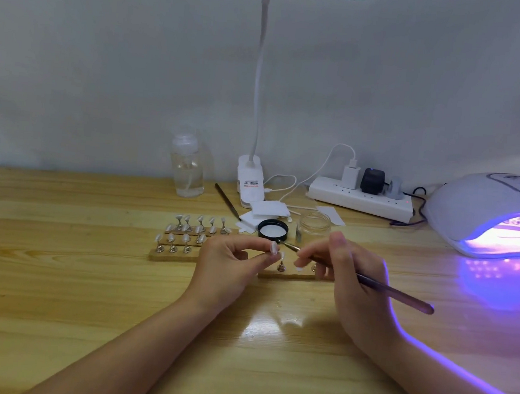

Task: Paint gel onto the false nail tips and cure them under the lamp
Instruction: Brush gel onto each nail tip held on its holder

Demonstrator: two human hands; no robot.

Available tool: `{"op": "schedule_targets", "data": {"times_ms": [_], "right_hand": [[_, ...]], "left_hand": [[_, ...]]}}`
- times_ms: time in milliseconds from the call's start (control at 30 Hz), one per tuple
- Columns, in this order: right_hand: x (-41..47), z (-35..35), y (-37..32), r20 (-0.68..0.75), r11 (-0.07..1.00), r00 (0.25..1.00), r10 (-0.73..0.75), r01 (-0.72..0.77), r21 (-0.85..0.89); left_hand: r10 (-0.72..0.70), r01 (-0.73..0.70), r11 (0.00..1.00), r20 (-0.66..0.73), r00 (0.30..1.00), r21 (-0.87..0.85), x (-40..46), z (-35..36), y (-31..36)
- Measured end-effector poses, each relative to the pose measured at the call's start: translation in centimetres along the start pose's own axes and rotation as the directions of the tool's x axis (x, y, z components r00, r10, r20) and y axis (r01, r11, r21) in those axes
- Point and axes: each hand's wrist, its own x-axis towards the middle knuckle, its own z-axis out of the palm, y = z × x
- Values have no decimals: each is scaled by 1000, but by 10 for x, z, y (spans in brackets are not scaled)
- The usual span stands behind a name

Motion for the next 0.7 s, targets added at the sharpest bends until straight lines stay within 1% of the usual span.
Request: {"op": "schedule_targets", "data": {"times_ms": [67, 200, 267, 333, 433, 500, 567, 633, 700], "right_hand": [[1, 0, 0, 27, 1000, 1000, 7, -6, -18], [0, 0, 0, 41, 990, 994, 101, -105, 95], [-1, 0, 0, 23, 992, 997, 77, -79, 101], [0, -1, 1, 2, 998, 1000, 29, -29, 50], [0, -1, 1, 41, 1000, 999, 23, -22, -17], [-1, -1, 1, 57, 999, 997, 44, -45, 16], [-2, -2, -1, 45, 999, 999, 21, -22, 32], [-1, -3, -2, 16, 995, 998, -63, 64, -75], [1, -4, -4, -14, 973, 993, -115, 109, -203]], "left_hand": [[2, -2, 1000, 10, 1000, 1, 0, 0, 0], [23, -23, 1000, 13, 1000, -17, 0, -1, 0], [21, -21, 1000, 17, 1000, -23, -1, -1, 0], [22, -21, 1000, 19, 1000, -16, -1, -1, -1], [27, -27, 999, 11, 1000, -17, -1, -1, -2], [26, -26, 1000, 10, 1000, -17, 0, -1, -2], [24, -24, 999, 7, 1000, -22, 0, 0, -2], [28, -28, 999, 4, 1000, -28, 0, 0, -2], [50, -50, 998, -1, 999, -29, 0, 1, -2]]}}
